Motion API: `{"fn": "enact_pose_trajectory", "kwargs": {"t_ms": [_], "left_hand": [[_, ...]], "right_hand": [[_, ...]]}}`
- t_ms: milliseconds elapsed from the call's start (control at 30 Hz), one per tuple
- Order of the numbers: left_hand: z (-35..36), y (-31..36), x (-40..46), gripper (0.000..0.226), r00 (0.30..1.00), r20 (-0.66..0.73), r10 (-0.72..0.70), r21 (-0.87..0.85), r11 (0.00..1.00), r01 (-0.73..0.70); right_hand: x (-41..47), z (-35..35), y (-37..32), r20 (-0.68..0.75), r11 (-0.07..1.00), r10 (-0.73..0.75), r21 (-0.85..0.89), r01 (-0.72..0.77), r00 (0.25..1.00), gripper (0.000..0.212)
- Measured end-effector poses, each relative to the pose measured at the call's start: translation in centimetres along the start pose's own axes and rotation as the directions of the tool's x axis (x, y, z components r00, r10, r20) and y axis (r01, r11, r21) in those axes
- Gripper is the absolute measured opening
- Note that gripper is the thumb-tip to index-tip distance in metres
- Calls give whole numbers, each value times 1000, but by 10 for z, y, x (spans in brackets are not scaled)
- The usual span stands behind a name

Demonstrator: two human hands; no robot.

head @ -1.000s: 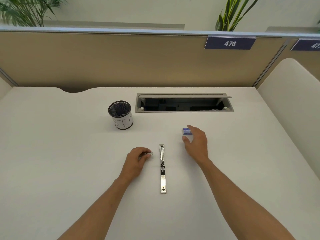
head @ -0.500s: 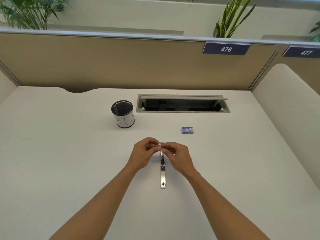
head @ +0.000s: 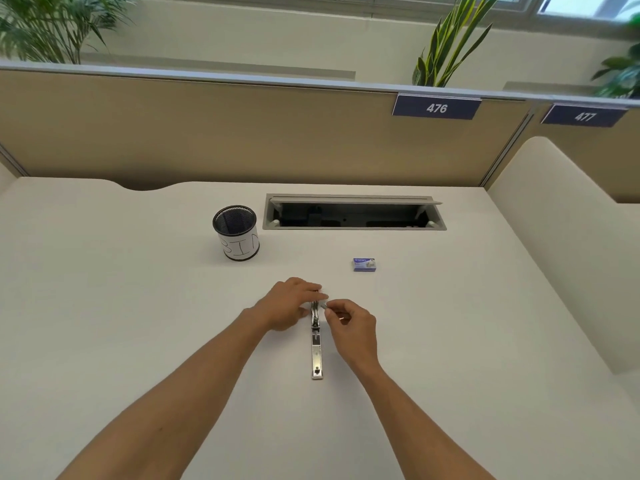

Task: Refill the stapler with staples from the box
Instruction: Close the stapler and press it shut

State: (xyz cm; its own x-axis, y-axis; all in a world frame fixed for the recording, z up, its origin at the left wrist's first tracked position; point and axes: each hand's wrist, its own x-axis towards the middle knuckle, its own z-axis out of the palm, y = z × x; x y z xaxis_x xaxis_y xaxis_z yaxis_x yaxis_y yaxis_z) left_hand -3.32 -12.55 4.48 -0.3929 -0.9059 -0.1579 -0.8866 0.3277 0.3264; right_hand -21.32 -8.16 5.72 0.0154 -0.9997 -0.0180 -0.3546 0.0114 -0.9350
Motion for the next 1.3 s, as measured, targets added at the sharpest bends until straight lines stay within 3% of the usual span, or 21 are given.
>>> {"fn": "enact_pose_trajectory", "kwargs": {"t_ms": [233,433,867,1033,1200,1300], "left_hand": [[2,-2,-3,22,996,-91,8,-125,992,-20],[-3,-4,-12,18,998,-58,-11,-116,993,4],[-2,0,-31,13,991,-80,-105,-404,912,64],[2,2,-41,16,952,-67,-298,-801,585,127],[8,8,-47,13,938,-35,-344,-962,267,63],[6,13,-50,16,936,-27,-352,-992,128,19]], "right_hand": [[-2,3,-1,34,996,-55,-66,57,998,12],[-2,7,3,88,968,-153,-186,167,984,11],[2,9,13,157,928,-230,-262,265,960,14],[7,2,11,208,946,-216,-199,258,954,13],[9,-5,6,216,928,-287,-178,327,933,13],[12,-10,0,231,912,-322,-184,366,918,12]]}}
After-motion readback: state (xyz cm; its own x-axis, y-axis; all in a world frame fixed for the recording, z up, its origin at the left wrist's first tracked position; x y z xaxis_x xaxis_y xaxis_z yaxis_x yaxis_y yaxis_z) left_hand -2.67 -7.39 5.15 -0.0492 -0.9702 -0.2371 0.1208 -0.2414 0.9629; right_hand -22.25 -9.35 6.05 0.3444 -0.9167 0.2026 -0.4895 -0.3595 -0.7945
